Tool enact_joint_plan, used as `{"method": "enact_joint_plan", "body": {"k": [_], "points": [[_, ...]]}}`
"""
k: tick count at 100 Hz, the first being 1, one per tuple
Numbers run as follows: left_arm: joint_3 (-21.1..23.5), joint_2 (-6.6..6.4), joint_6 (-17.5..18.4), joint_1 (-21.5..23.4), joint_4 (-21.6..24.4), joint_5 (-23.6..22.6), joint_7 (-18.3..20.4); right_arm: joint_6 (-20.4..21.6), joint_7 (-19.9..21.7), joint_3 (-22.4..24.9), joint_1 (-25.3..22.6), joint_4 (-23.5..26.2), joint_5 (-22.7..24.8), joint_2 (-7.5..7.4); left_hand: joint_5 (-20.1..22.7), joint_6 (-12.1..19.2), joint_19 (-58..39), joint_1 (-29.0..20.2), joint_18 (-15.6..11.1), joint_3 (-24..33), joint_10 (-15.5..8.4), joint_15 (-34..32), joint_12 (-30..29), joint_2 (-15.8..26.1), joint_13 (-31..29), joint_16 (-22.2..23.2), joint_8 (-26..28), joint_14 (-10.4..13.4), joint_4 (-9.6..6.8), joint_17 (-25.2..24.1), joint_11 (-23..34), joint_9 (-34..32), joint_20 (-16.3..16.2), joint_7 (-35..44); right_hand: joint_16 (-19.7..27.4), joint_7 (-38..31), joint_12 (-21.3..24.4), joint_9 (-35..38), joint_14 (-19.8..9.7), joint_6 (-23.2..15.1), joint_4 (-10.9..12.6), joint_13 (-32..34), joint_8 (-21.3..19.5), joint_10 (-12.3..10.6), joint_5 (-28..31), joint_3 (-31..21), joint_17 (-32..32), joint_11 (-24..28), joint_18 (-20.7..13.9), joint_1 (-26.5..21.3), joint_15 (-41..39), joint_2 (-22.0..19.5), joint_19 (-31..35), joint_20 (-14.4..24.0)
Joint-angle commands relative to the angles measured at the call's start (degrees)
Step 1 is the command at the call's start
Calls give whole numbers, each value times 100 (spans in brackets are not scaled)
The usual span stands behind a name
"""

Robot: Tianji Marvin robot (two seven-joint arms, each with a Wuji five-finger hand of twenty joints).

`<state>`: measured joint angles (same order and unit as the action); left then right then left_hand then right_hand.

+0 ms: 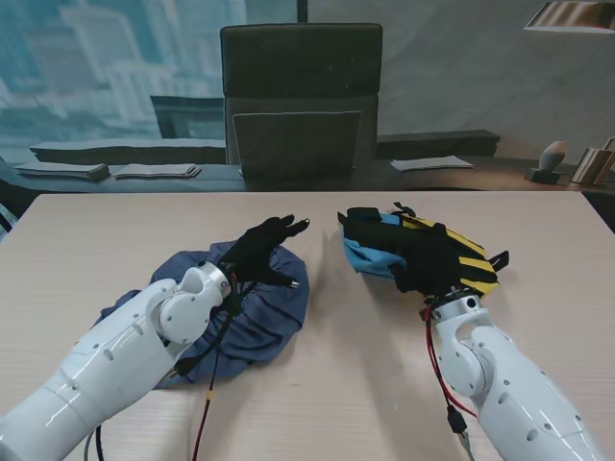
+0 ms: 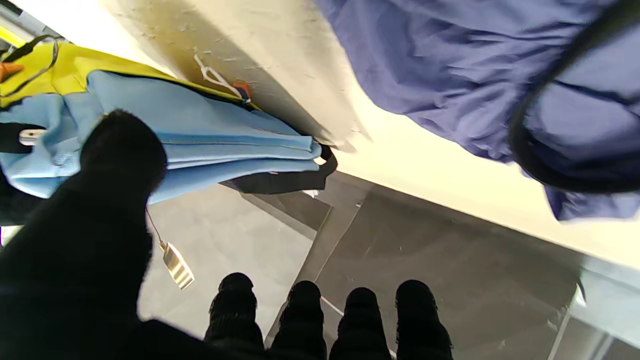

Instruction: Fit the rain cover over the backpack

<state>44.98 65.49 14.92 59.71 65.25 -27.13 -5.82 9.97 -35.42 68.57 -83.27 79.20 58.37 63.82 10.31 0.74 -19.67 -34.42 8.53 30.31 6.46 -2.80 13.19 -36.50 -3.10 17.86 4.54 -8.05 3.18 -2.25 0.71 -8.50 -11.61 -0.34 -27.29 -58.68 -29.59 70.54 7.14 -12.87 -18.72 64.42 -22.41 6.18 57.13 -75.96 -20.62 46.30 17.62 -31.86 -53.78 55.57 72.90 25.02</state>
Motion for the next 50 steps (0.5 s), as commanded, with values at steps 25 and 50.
{"method": "enact_joint_plan", "body": {"k": [25, 50], "points": [[-898, 591, 287, -719, -805, 503, 163, 503, 9, 127, -323, 639, -332, 125, -262, -188, 786, 384, -98, 507, -133, 173, -263, -501, 143, -208, -225, 233, 376, -77, -112, 269, 140, -157, -70, -363, -166, 319, -32, -294, 7, 150, -286, 240, 477, -688, 23, 217, 98, -494, -154, -123, 178, 126], [-1208, 947, 403, -1006, -1320, 1039, 112, 1100, 164, 265, -531, 965, -531, 156, -214, -105, 1297, 250, 140, 485, -268, 65, 277, -439, 140, -5, 391, 222, 349, -109, 61, 227, -141, 56, -82, -343, -209, 242, -81, -357, -2, 28, -348, 172, 445, -681, 190, 226, 112, -469, -179, -142, 117, 122]]}}
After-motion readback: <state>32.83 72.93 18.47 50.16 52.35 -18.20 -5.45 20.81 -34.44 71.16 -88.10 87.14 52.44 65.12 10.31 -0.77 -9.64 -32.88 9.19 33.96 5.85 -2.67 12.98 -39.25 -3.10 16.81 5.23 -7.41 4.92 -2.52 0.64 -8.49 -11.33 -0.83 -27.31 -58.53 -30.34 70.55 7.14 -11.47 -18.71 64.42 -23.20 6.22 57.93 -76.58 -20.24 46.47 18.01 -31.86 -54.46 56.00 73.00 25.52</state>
